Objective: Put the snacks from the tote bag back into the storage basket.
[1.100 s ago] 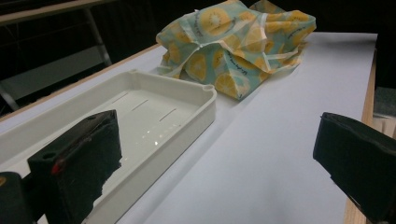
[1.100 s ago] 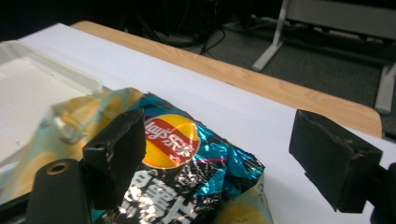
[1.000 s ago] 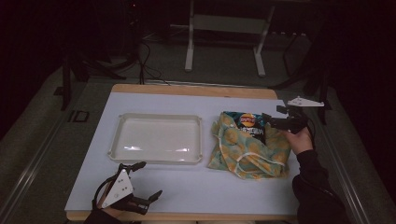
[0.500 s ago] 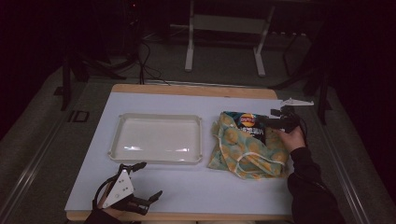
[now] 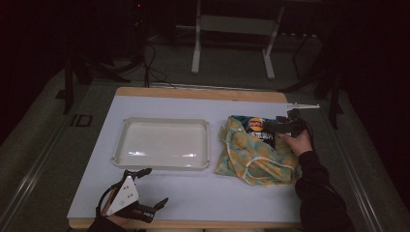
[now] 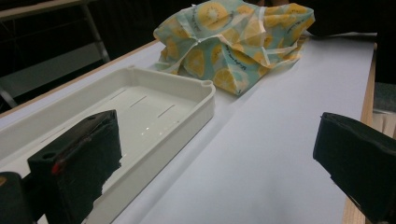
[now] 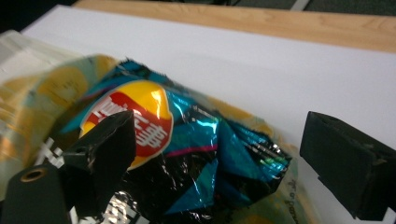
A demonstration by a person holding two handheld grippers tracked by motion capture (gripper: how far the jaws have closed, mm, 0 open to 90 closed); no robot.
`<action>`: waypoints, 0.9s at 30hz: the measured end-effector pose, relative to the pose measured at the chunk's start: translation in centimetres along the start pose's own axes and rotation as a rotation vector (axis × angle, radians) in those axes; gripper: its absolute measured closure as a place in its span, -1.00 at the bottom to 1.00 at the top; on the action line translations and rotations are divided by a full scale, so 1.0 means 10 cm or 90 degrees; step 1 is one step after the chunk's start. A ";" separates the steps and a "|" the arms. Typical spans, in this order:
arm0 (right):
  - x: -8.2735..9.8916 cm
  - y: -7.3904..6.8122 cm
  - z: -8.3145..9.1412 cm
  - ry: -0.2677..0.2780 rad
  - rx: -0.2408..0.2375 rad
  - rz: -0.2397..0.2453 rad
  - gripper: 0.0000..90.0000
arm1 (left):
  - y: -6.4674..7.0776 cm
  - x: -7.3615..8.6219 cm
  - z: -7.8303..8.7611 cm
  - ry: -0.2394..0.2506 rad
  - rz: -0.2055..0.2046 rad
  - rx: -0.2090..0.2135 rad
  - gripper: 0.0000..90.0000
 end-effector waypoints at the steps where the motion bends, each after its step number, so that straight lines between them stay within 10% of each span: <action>1: 0.02 -0.01 -0.01 -0.003 -0.001 0.004 -0.77 | 0.00 0.00 0.00 0.000 0.000 0.000 -0.97; 6: 0.08 -0.04 -0.05 -0.023 -0.011 0.021 -0.65 | 0.01 0.00 -0.01 -0.003 -0.003 0.004 -0.97; 19: 0.18 -0.07 -0.04 -0.100 0.007 0.102 0.96 | 0.01 0.00 -0.02 -0.004 -0.002 0.005 -0.97; 27: 0.04 -0.19 0.06 -0.070 0.013 0.123 1.00 | 0.00 0.00 -0.01 -0.001 0.000 0.004 -0.97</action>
Point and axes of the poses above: each handheld gripper's, and its own axes: z roughly backward along the jaws, x roughly out of its underside, y roughly to its right, the point moved 6 cm from there along -z, roughly forward along the jaws, and after that the axes turned 5 degrees about y, right-handed, at the moved point
